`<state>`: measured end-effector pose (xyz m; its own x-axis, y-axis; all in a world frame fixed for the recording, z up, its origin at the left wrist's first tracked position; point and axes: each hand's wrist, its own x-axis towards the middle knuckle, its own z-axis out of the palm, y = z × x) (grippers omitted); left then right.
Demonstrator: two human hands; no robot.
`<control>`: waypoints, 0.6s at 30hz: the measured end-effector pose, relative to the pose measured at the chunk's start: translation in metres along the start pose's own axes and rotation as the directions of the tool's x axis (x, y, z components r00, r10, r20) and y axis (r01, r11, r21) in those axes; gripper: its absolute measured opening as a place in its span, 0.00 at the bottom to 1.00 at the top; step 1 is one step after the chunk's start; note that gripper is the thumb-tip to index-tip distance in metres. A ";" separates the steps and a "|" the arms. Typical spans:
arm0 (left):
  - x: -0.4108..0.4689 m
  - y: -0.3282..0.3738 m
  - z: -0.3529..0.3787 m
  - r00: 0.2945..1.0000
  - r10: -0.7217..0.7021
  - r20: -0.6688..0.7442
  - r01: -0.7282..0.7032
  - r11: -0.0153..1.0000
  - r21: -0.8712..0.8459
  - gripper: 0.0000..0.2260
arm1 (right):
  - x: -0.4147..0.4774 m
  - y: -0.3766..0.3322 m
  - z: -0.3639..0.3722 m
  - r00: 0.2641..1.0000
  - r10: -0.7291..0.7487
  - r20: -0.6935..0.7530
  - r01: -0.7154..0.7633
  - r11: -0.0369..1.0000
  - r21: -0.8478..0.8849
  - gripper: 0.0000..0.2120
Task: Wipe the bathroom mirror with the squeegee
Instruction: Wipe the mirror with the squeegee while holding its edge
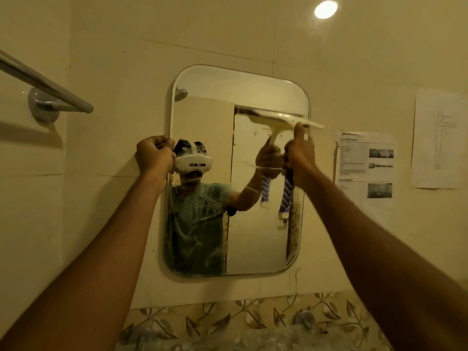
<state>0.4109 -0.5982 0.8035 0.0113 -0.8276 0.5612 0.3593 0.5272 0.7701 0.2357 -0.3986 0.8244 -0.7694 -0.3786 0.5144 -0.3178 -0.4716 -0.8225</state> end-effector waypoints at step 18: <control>0.015 -0.013 -0.006 0.996 0.027 0.084 -0.031 0.998 0.046 0.08 | -0.032 0.109 -0.023 0.996 0.092 -0.007 -0.092 0.988 -0.120 0.30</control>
<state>0.4118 -0.6186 0.8008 -0.0569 -0.7937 0.6056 0.3157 0.5612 0.7651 0.2127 -0.4192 0.7130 -0.7995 -0.4147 0.4346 -0.3094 -0.3358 -0.8897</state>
